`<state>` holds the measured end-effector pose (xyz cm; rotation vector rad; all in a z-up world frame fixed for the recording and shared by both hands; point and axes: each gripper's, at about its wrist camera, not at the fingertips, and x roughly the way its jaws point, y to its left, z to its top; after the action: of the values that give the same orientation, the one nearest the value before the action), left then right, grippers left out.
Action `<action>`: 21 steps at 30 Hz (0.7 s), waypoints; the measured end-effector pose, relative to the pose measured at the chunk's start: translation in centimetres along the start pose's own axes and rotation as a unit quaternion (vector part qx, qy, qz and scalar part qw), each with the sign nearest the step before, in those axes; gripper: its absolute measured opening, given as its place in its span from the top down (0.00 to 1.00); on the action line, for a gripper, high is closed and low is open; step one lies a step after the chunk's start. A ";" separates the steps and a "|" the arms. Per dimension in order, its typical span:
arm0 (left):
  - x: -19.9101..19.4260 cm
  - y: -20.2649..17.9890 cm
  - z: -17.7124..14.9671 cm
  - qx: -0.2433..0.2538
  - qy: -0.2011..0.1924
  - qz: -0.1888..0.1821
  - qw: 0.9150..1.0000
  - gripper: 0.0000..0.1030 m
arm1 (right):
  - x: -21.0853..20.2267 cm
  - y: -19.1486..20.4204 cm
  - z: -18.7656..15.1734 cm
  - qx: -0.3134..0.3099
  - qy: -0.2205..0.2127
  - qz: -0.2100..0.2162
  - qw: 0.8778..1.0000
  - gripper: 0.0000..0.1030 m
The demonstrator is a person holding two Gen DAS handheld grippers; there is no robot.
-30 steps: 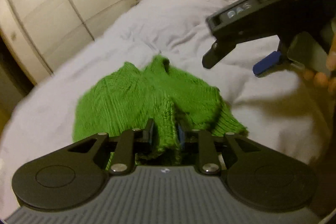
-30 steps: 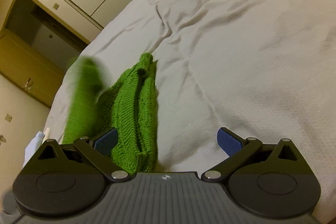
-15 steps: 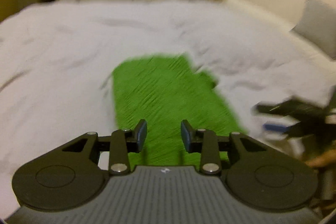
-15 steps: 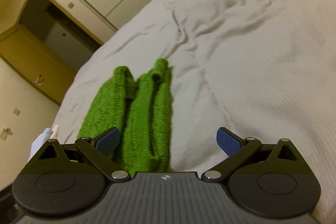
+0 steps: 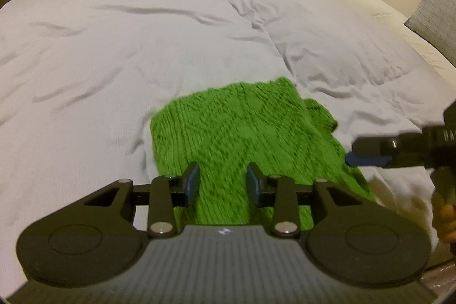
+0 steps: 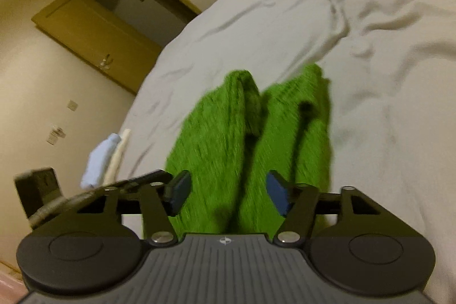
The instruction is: Fold clothes
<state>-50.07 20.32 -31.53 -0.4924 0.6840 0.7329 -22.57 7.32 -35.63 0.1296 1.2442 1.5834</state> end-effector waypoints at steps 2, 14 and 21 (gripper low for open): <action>0.7 0.4 0.4 -0.004 0.003 -0.007 1.000 0.68 | 1.4 -0.4 1.4 0.014 0.003 0.008 1.000 0.34; 1.2 0.7 1.6 -0.008 0.015 -0.022 1.000 0.68 | 7.5 -1.7 4.3 0.033 0.032 0.030 0.998 0.81; 0.5 -1.4 3.8 0.002 -0.002 -0.050 0.999 0.69 | 2.8 -0.3 5.9 0.000 -0.019 -0.024 1.000 0.85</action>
<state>-47.26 21.97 -29.01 -0.5181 0.6520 0.6394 -19.86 13.16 -34.60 0.1271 1.2093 1.5332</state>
